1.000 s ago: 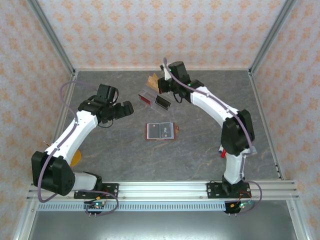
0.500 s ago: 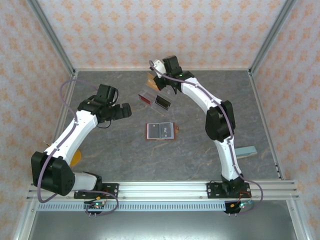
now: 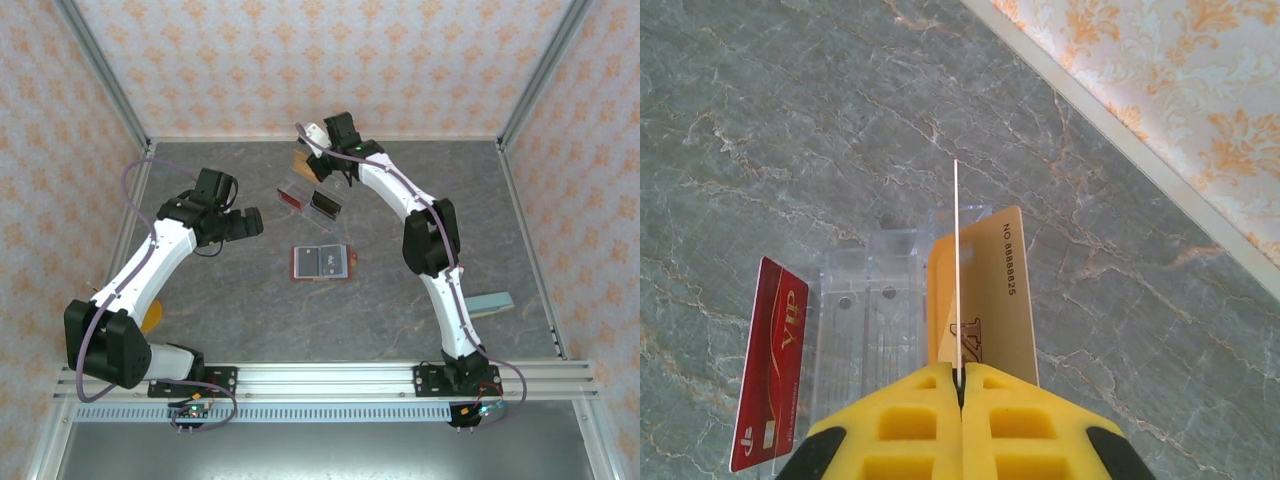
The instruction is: Take the credit cards out of the card holder
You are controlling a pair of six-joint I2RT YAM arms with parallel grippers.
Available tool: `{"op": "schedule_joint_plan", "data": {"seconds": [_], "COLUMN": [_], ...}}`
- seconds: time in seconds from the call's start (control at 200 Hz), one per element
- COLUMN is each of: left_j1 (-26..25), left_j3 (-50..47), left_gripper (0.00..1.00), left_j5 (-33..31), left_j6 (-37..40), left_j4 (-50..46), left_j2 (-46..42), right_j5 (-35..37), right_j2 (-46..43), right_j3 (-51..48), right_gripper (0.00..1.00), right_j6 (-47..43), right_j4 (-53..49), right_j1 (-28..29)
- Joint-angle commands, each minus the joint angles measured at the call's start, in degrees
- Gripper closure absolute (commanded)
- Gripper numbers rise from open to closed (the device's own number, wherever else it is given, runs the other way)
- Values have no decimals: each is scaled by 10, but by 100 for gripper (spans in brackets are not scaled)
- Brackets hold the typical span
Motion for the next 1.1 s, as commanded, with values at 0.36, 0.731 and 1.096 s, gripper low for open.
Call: {"op": "schedule_joint_plan", "data": {"seconds": [0.36, 0.731, 1.096], "left_j1": [5, 4, 3], "left_j3": [4, 2, -4], "left_gripper": [0, 0, 0], "left_j5": [-9, -3, 67], "left_j6": [13, -2, -13], "left_j4": [-3, -4, 22], "left_j2": [-13, -13, 0], "right_j5": [-5, 4, 79], "right_j2": [2, -165, -418], "right_j3": [35, -110, -489], "right_gripper": [78, 61, 54], "right_j6": [24, 203, 477], "right_j4": [-18, -9, 30], "right_j1": [-4, -4, 19]}}
